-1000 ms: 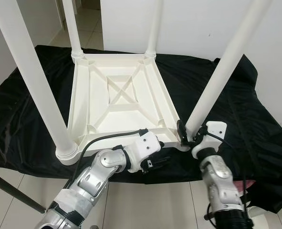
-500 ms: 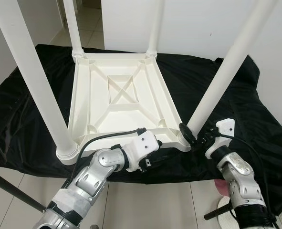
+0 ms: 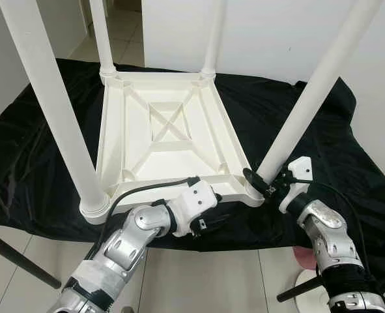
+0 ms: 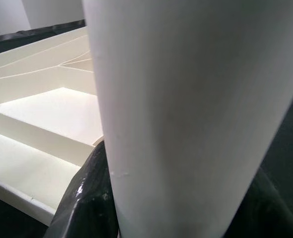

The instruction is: Building children table

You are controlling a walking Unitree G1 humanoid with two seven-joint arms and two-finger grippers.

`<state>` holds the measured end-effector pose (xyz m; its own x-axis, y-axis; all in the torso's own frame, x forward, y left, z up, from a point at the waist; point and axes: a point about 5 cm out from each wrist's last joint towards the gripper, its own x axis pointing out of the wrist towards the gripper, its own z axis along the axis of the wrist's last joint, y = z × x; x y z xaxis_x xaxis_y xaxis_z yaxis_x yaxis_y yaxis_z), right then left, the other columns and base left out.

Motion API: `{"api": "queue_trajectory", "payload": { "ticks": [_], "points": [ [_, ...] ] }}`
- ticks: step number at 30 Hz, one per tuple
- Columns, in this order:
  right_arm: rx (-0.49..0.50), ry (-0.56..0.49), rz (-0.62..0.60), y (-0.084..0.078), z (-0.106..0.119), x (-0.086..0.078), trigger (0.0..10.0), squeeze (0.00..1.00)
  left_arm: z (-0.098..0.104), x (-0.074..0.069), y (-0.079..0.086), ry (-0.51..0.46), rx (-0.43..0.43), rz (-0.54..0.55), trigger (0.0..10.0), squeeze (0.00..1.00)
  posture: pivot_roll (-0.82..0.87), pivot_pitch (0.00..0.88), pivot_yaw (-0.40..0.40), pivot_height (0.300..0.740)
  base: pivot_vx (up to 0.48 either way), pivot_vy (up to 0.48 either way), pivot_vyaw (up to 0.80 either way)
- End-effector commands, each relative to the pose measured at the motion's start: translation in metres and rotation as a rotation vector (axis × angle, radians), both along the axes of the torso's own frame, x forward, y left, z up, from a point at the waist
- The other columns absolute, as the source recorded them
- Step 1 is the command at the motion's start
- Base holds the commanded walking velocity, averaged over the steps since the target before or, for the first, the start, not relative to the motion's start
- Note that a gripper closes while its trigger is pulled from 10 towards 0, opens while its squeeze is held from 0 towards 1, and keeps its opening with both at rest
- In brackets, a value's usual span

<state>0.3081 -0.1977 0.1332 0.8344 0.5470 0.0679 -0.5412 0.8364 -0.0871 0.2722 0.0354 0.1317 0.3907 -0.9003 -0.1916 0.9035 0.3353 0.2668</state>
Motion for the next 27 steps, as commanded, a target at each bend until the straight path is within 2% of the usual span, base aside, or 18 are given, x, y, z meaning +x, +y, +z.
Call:
{"api": "queue_trajectory", "payload": {
  "ticks": [1, 9, 11, 12, 13, 16, 19, 20, 25, 27],
  "points": [
    [0.011, 0.044, 0.018, 0.001, -0.012, -0.006, 10.0, 0.00, -0.001, -0.001, -0.002, -0.003, 0.007, 0.003, 10.0, 0.00, -0.01, 0.025, -0.083, 0.740, 0.000, 0.000, 0.00],
    [0.077, 0.037, -0.056, 0.006, -0.009, -0.010, 10.0, 0.00, 0.000, 0.000, -0.004, -0.012, 0.007, -0.001, 10.0, 0.00, -0.02, 0.020, -0.082, 0.740, 0.000, 0.000, 0.00],
    [0.087, 0.041, -0.148, 0.010, -0.008, -0.010, 10.0, 0.00, -0.001, 0.001, -0.004, -0.017, 0.010, 0.001, 10.0, 0.00, -0.03, 0.019, -0.080, 0.740, 0.000, 0.000, 0.00],
    [0.087, 0.041, -0.148, 0.010, -0.008, -0.010, 10.0, 0.00, -0.001, 0.001, -0.004, -0.017, 0.010, 0.001, 10.0, 0.00, -0.03, 0.019, -0.080, 0.740, 0.000, 0.000, 0.00],
    [0.107, 0.042, -0.247, 0.014, -0.008, -0.011, 10.0, 0.00, -0.001, 0.002, -0.004, -0.017, 0.011, 0.000, 10.0, 0.00, -0.03, 0.019, -0.079, 0.740, 0.000, 0.000, 0.00],
    [0.118, 0.044, -0.280, 0.015, -0.008, -0.011, 10.0, 0.00, -0.001, 0.001, -0.004, -0.017, 0.011, 0.000, 10.0, 0.00, -0.04, 0.019, -0.078, 0.740, 0.000, 0.000, 0.00],
    [0.171, 0.084, -0.479, 0.023, -0.014, -0.015, 10.0, 0.00, -0.001, 0.002, -0.004, -0.016, 0.014, -0.003, 10.0, 0.00, -0.04, 0.019, -0.074, 0.740, 0.000, 0.000, 0.00],
    [0.171, 0.084, -0.479, 0.023, -0.014, -0.015, 10.0, 0.00, -0.001, 0.002, -0.004, -0.016, 0.014, -0.003, 10.0, 0.00, -0.04, 0.019, -0.074, 0.740, 0.000, 0.000, 0.00],
    [0.255, 0.132, -0.710, 0.035, -0.024, -0.023, 10.0, 0.00, -0.002, 0.002, -0.003, -0.014, 0.018, -0.008, 10.0, 0.00, -0.03, 0.011, -0.071, 0.740, 0.000, 0.000, 0.00],
    [0.261, 0.144, -0.736, 0.036, -0.025, -0.023, 10.0, 0.00, -0.003, 0.002, -0.002, -0.014, 0.019, -0.008, 10.0, 0.00, -0.03, 0.011, -0.071, 0.740, 0.000, 0.000, 0.00]
  ]
}}
